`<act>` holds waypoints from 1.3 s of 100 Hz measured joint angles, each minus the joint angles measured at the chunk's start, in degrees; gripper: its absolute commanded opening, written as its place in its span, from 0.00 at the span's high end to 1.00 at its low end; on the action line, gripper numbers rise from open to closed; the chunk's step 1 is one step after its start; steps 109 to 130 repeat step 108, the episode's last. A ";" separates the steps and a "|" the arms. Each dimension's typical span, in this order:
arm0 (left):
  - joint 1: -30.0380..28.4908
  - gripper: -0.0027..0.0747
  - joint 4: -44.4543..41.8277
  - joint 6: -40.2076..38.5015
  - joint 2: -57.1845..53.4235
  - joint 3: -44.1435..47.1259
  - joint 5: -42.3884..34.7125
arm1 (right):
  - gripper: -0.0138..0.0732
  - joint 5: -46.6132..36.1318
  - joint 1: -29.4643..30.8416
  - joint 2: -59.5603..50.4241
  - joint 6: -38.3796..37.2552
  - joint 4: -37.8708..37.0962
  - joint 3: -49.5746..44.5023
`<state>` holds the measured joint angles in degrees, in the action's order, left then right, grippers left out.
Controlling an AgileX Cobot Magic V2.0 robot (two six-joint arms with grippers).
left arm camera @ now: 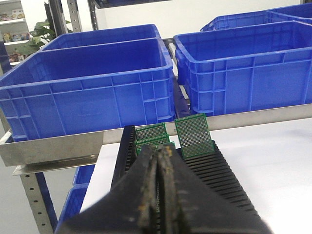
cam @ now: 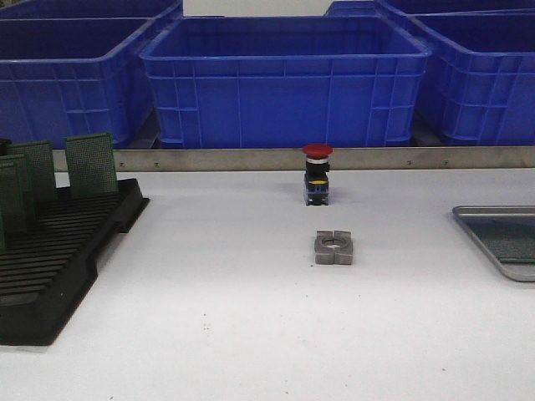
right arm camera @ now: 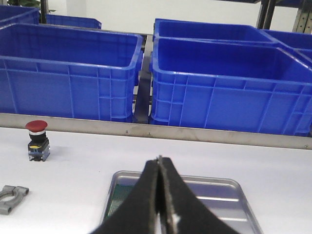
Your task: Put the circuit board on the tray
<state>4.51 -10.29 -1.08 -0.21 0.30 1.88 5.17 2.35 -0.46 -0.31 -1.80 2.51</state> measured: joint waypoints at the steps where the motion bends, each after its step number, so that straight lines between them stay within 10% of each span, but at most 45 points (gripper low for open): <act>1: 0.00 0.99 0.00 0.00 0.00 0.00 0.00 | 0.92 -0.16 0.00 0.00 0.00 0.00 -0.48; 130: 0.00 0.99 0.00 0.00 0.00 0.00 0.00 | 0.92 -6.46 -0.14 -0.09 -2.34 0.10 -4.04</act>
